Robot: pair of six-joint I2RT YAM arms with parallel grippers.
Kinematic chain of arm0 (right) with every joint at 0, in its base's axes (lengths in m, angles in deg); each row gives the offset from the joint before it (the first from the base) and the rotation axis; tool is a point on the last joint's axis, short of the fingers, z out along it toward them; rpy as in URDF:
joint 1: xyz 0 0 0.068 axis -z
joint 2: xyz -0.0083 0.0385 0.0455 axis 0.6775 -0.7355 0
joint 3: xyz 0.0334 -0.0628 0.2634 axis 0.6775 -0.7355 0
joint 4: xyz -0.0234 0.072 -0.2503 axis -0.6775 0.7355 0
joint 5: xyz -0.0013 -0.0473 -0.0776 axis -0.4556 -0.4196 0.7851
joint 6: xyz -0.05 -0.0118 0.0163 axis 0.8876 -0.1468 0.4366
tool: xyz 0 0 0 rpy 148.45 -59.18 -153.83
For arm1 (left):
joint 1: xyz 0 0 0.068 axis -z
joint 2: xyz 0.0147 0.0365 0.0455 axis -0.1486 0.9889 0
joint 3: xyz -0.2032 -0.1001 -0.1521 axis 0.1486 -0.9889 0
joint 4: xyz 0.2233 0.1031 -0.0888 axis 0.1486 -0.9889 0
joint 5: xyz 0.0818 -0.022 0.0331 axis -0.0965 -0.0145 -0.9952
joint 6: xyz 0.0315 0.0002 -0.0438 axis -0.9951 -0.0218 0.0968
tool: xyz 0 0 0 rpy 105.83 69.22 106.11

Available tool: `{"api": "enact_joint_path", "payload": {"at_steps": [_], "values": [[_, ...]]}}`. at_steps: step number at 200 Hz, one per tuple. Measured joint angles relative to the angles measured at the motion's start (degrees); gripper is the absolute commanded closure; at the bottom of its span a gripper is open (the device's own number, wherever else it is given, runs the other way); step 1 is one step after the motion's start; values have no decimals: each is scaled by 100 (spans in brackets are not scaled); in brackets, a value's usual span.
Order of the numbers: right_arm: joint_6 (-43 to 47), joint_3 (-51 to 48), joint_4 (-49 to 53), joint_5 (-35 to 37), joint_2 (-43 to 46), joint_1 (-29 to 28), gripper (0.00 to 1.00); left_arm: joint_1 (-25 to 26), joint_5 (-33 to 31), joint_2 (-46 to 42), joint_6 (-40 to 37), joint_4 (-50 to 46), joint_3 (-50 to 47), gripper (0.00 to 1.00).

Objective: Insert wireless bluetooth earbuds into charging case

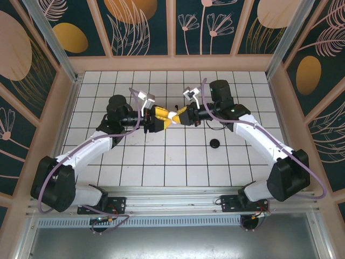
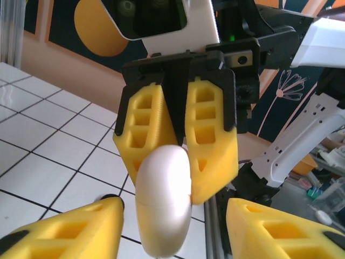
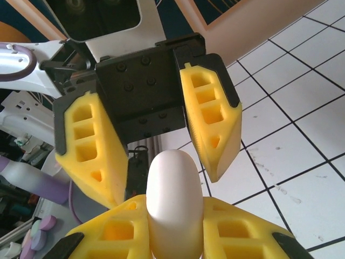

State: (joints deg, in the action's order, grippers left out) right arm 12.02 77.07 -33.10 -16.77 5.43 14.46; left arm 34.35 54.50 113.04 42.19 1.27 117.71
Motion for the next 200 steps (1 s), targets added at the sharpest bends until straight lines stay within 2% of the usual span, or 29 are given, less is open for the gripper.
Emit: {"api": "enact_joint_path", "payload": {"at_steps": [14, 57, 102, 123, 155, 179, 200], "values": [[-2, 7, -2, -33, -9, -20, 84, 0, 9, 66, 94, 44, 9, 57], [0, 68, -4, -50, -9, -33, 86, 0, 85, 133, 321, 219, 9, 56], [-7, 68, -9, 9, -9, -33, 88, 0, 164, 133, 433, 238, 9, 72], [-24, 68, -26, 9, -7, -33, 87, -26, 195, 133, 439, 238, 9, 77], [-72, 66, -66, 24, 15, -37, 78, -42, 212, 138, 468, 254, 13, 82], [-179, 20, -232, 153, 103, -46, 64, -39, 160, 138, 485, 330, 37, 86], [-358, -90, -496, 382, 299, -24, 61, -39, 35, 136, 503, 319, 42, 87]]}}
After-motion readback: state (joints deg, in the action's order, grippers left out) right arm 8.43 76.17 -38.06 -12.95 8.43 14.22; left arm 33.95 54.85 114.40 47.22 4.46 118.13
